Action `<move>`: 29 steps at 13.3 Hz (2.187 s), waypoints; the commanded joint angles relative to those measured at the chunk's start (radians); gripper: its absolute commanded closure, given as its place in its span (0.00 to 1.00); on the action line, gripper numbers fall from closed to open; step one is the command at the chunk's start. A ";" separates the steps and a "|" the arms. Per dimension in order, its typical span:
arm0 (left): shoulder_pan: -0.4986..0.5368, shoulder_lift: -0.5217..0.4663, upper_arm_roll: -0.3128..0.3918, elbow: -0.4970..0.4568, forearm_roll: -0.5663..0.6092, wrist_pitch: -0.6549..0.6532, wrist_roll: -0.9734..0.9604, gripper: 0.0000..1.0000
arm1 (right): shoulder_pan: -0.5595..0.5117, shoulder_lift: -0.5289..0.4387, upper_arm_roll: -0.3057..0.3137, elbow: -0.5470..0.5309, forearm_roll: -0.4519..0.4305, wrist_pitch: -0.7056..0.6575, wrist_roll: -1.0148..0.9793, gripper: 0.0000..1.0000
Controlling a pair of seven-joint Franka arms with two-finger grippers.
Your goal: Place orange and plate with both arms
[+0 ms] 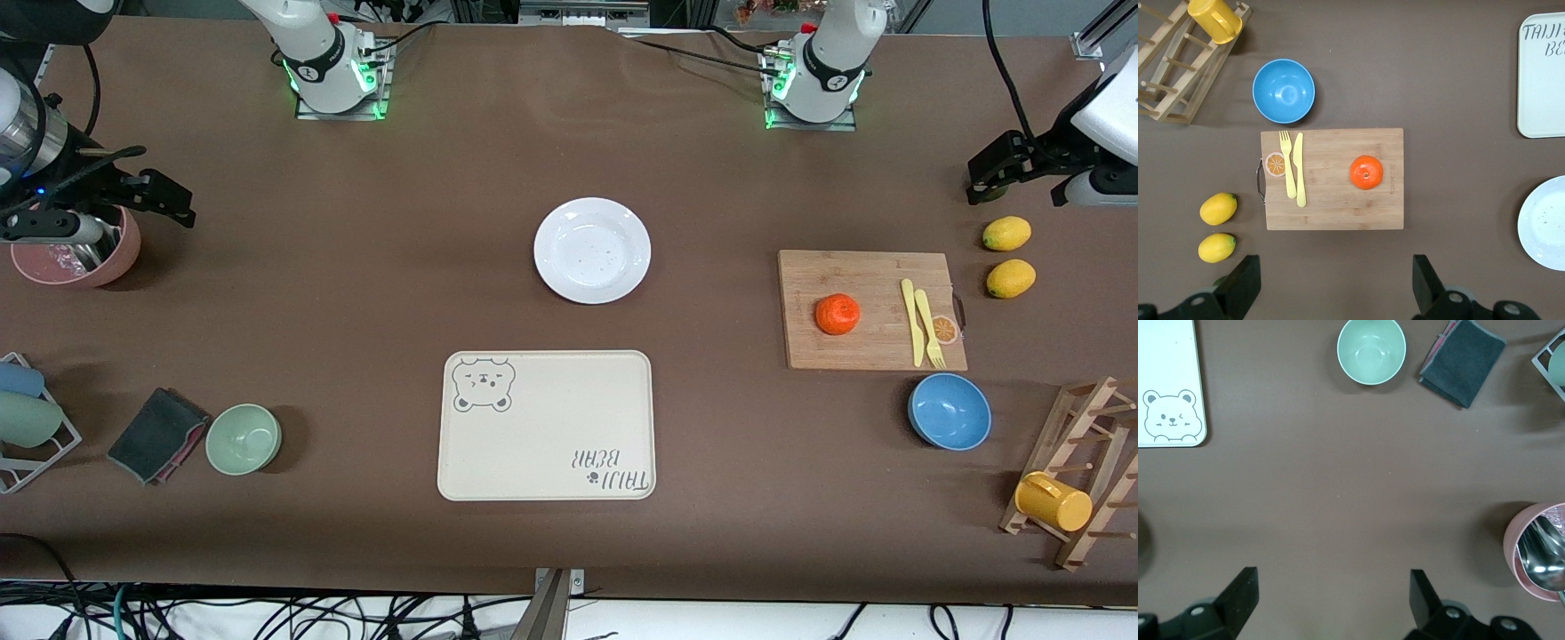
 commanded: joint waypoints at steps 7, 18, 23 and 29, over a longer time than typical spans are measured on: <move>0.024 0.014 0.006 0.030 -0.065 -0.114 0.005 0.00 | -0.011 0.007 0.014 0.021 0.000 -0.016 -0.008 0.00; 0.018 0.015 0.000 0.033 -0.076 -0.111 0.004 0.00 | -0.011 0.007 0.014 0.021 0.002 -0.016 -0.008 0.00; 0.015 0.015 -0.001 0.033 -0.076 -0.109 0.004 0.00 | -0.011 0.007 0.014 0.021 0.002 -0.016 -0.008 0.00; 0.012 0.017 -0.001 0.035 -0.074 -0.106 0.004 0.00 | -0.011 0.007 0.014 0.021 0.002 -0.017 -0.008 0.00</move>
